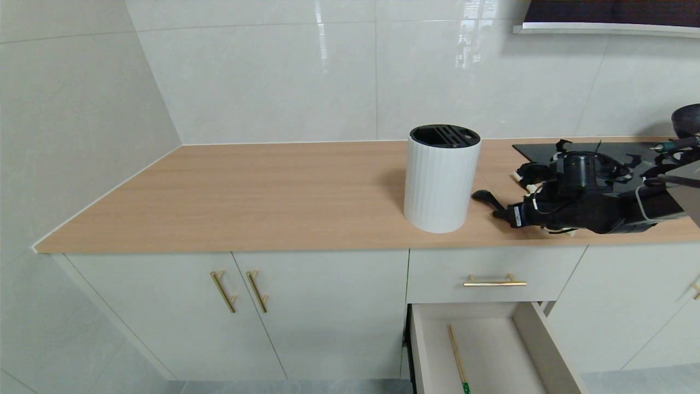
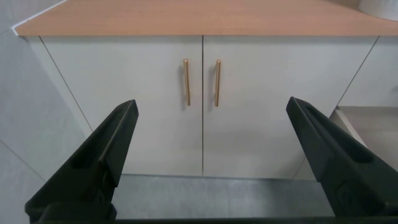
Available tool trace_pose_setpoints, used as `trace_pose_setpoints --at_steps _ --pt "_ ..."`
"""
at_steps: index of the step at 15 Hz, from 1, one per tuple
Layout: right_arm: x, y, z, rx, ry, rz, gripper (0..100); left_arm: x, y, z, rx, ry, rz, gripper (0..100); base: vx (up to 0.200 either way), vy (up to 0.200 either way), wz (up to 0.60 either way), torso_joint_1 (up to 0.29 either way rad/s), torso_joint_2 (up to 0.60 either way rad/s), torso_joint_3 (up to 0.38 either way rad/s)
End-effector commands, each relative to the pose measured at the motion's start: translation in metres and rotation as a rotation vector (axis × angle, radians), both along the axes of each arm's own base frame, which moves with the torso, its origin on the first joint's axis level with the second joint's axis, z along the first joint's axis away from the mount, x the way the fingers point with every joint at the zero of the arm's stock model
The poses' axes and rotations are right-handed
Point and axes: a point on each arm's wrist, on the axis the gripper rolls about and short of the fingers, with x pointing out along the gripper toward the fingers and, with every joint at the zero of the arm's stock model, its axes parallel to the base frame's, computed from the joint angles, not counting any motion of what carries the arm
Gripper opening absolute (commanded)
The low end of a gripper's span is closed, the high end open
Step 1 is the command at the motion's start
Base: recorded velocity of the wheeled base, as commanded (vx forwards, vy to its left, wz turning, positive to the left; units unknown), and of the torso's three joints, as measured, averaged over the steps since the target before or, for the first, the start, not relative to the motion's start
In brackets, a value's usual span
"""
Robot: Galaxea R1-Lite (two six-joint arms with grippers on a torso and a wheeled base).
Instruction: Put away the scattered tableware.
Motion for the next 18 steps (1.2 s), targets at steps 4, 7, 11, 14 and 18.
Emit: trace_pose_setpoints --at_steps 4,7,11,14,18 --pt "0.001 0.001 -0.007 -0.003 0.02 0.001 0 0.0 0.0 0.0 0.0 0.0 0.001 100 0.0 0.0 0.0 0.0 0.0 0.0" --pt "-0.003 0.002 -0.003 -0.01 0.016 -0.001 0 0.0 0.0 0.0 0.0 0.0 0.001 100 0.0 0.0 0.0 0.0 0.0 0.0" --pt "-0.03 0.003 0.045 0.025 0.008 -0.154 0 0.0 0.0 0.0 0.0 0.0 0.001 100 0.0 0.0 0.0 0.0 0.0 0.0" --pt "-0.076 0.006 0.088 0.115 0.056 -0.273 0 0.0 0.0 0.0 0.0 0.0 0.001 100 0.0 0.0 0.0 0.0 0.0 0.0" --pt "-0.146 0.001 0.097 0.151 0.117 -0.331 0 0.0 0.0 0.0 0.0 0.0 0.001 100 0.0 0.0 0.0 0.0 0.0 0.0"
